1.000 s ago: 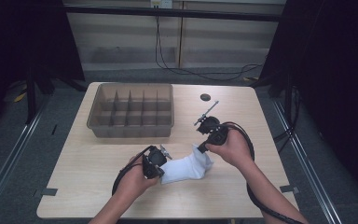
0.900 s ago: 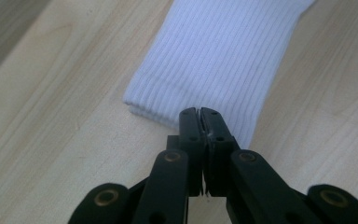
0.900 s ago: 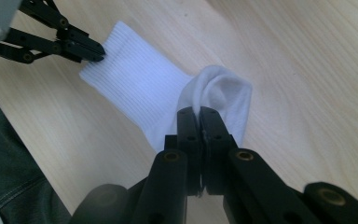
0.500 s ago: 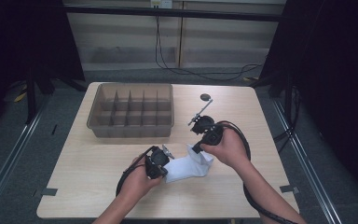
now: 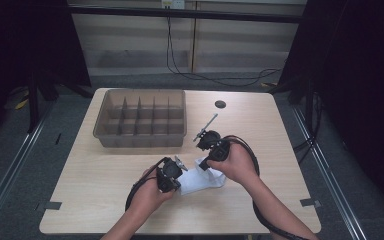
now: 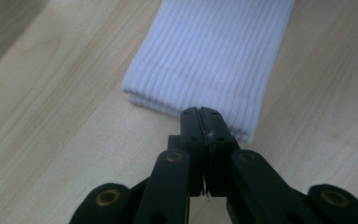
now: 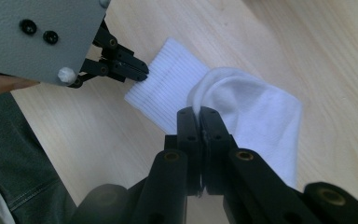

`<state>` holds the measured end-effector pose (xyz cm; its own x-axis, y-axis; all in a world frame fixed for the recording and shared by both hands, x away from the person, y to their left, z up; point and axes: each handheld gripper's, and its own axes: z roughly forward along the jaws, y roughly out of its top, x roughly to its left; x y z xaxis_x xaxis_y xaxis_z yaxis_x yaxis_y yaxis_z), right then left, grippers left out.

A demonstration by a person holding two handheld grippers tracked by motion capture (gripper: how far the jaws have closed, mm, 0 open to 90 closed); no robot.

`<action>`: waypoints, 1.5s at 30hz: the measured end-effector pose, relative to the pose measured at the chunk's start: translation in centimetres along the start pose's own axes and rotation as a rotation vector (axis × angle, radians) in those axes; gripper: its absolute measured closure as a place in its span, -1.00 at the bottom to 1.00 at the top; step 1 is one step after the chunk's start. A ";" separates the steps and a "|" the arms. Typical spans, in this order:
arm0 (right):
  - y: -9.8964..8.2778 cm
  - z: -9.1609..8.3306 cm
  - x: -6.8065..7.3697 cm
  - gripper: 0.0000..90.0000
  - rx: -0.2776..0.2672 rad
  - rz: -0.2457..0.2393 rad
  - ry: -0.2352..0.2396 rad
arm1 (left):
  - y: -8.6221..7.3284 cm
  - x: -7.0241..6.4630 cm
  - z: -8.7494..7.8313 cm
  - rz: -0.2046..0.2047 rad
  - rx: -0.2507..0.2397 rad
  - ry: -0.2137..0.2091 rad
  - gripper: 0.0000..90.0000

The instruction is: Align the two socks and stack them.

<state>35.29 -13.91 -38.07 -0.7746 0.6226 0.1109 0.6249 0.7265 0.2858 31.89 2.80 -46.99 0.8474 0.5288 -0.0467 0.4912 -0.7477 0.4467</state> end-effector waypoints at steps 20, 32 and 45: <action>1.3 3.1 0.7 0.96 0.007 -0.010 0.055 | -0.9 0.7 -0.3 -0.006 -0.013 -0.011 0.90; 1.6 4.0 1.1 0.96 0.019 -0.011 0.074 | -1.0 0.4 0.0 0.006 -0.002 -0.010 0.91; 1.6 5.5 1.4 0.96 0.018 -0.001 0.105 | -1.1 0.4 0.1 -0.003 -0.026 0.005 0.86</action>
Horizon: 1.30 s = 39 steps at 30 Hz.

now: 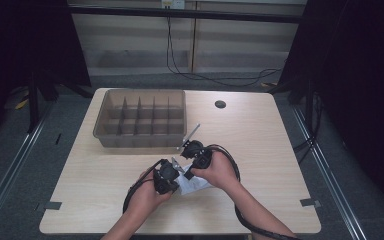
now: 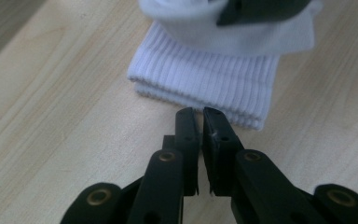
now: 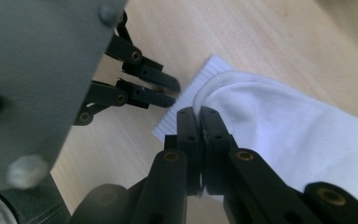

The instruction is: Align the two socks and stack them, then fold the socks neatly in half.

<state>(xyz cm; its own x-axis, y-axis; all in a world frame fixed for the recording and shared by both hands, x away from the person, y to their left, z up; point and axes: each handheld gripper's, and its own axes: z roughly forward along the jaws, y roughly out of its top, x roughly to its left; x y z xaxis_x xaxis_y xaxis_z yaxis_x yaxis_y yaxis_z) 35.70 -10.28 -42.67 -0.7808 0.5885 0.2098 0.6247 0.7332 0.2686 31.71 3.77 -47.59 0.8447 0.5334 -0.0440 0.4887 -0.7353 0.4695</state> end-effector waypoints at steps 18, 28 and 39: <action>0.0 2.1 0.1 0.79 0.045 0.002 0.020 | -0.5 1.2 -1.1 -0.066 -0.011 -0.007 0.78; -0.1 -0.5 -0.2 0.59 0.016 0.015 -0.014 | -0.7 1.4 -1.4 -0.073 -0.004 -0.010 0.78; -1.2 -2.5 -1.3 0.27 -0.012 0.040 -0.081 | -0.2 1.7 -1.4 -0.090 0.010 -0.035 0.77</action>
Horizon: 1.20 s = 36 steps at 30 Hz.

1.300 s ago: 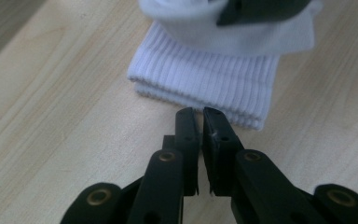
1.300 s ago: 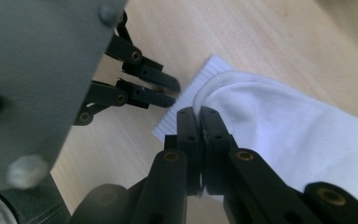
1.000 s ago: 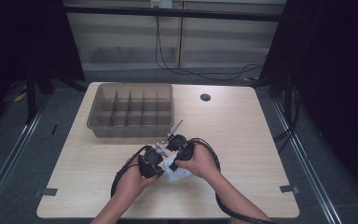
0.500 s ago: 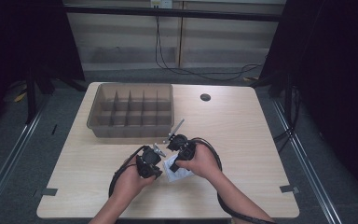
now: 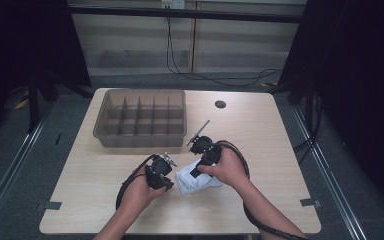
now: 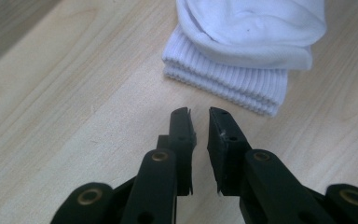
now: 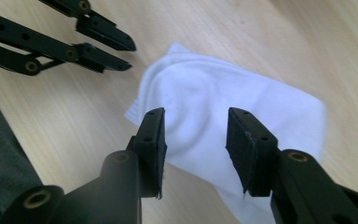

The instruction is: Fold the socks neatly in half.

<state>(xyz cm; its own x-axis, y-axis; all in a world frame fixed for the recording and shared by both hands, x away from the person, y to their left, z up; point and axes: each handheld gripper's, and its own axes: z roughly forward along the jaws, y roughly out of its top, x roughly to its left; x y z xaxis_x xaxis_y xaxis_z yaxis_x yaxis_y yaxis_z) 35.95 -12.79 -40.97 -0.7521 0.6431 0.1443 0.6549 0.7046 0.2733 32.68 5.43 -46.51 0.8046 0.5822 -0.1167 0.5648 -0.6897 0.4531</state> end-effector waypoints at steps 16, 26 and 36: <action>-2.5 -1.4 -2.1 0.15 -0.005 0.054 -0.072 | 2.5 -0.1 -1.2 0.023 0.015 -0.001 0.78; -4.4 -1.5 -3.1 0.12 0.002 0.088 -0.087 | 5.6 -1.0 -1.3 0.056 0.013 -0.008 0.78; -5.9 -0.7 -3.9 0.11 0.021 0.109 -0.085 | 6.5 -2.1 1.9 0.068 0.088 -0.037 0.78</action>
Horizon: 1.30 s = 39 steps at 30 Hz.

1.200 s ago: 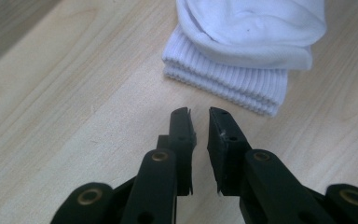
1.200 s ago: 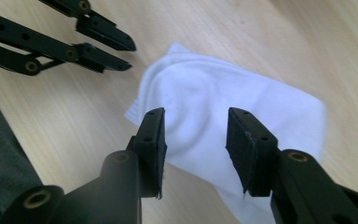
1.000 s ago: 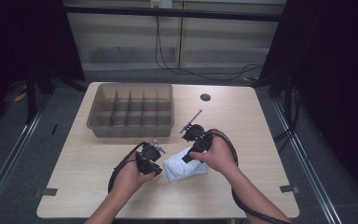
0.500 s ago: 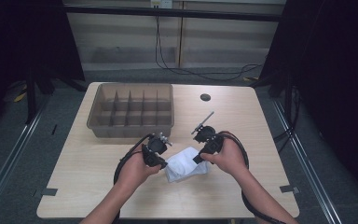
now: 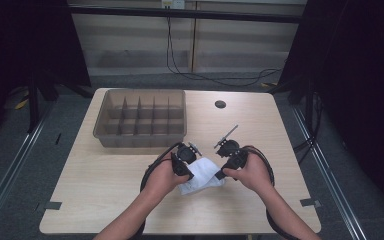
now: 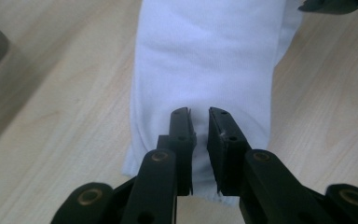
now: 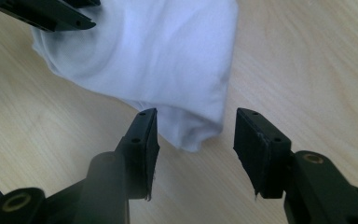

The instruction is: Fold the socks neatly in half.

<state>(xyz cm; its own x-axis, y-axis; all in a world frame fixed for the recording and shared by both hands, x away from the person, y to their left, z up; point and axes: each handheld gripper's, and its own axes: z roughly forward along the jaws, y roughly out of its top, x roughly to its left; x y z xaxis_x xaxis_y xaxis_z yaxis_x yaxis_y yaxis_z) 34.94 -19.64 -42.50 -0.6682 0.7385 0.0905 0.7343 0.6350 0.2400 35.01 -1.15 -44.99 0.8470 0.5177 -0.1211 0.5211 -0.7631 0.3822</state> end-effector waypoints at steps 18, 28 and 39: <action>-0.4 2.7 -0.1 0.84 0.015 -0.010 -0.045 | -0.9 -0.1 0.4 0.022 0.052 -0.008 0.89; -0.8 3.1 -0.5 0.95 0.007 0.006 -0.053 | -1.8 -0.2 0.2 0.023 0.059 -0.030 0.98; -0.9 3.6 -0.4 0.95 0.015 0.003 -0.053 | -2.1 -0.1 0.2 0.010 0.048 -0.043 0.97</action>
<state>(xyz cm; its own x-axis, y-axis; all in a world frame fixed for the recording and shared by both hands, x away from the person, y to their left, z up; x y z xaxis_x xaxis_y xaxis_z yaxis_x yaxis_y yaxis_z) 34.97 -19.64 -46.19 -0.6590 0.7511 0.0395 0.7382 0.6358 0.2255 33.84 0.31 -45.98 0.8552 0.4940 -0.1571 0.5165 -0.7863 0.3392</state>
